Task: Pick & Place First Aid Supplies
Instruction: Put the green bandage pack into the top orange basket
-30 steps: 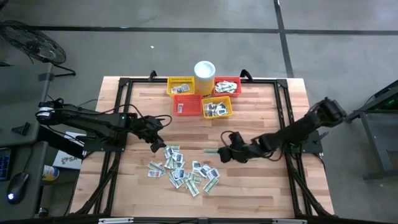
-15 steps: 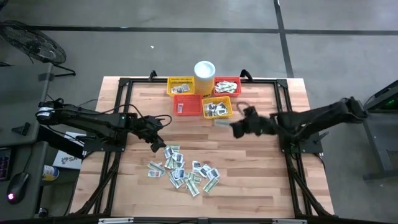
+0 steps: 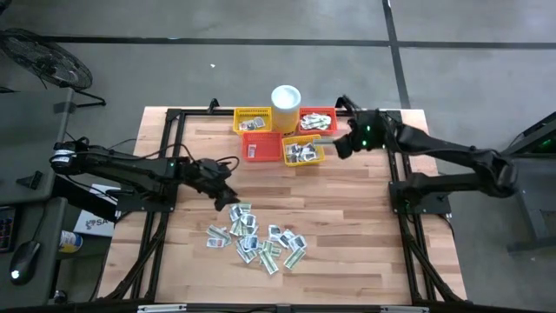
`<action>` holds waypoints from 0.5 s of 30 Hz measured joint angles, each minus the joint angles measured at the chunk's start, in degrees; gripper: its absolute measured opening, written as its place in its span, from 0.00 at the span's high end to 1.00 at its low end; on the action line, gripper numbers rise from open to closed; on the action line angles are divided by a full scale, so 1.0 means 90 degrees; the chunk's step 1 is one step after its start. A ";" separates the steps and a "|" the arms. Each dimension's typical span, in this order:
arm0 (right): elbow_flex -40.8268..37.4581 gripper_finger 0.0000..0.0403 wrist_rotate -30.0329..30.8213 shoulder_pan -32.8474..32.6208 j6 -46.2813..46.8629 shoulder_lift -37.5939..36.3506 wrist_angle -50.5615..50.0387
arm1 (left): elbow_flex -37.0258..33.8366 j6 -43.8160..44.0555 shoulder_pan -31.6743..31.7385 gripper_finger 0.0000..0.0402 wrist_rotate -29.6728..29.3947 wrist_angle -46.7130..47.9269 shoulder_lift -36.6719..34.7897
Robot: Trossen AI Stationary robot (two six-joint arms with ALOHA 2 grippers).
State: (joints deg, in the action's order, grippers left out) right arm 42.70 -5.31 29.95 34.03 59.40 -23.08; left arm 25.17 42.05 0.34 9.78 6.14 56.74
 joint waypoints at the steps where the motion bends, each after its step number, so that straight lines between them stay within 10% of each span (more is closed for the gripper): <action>1: 0.0000 1.00 -0.0210 0.0247 -0.0176 0.0066 0.0053 | 0.0000 -0.0138 0.0002 0.53 0.0034 -0.0298 -0.0014; 15: 0.0427 1.00 -0.2026 0.2096 -0.1310 0.1947 0.1172 | -0.0242 -0.0977 0.0000 0.53 -0.0491 -0.1872 -0.1130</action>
State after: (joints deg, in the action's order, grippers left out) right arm 46.54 -23.55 48.82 22.24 76.92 -12.53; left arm 22.99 33.26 0.34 5.36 -10.70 46.57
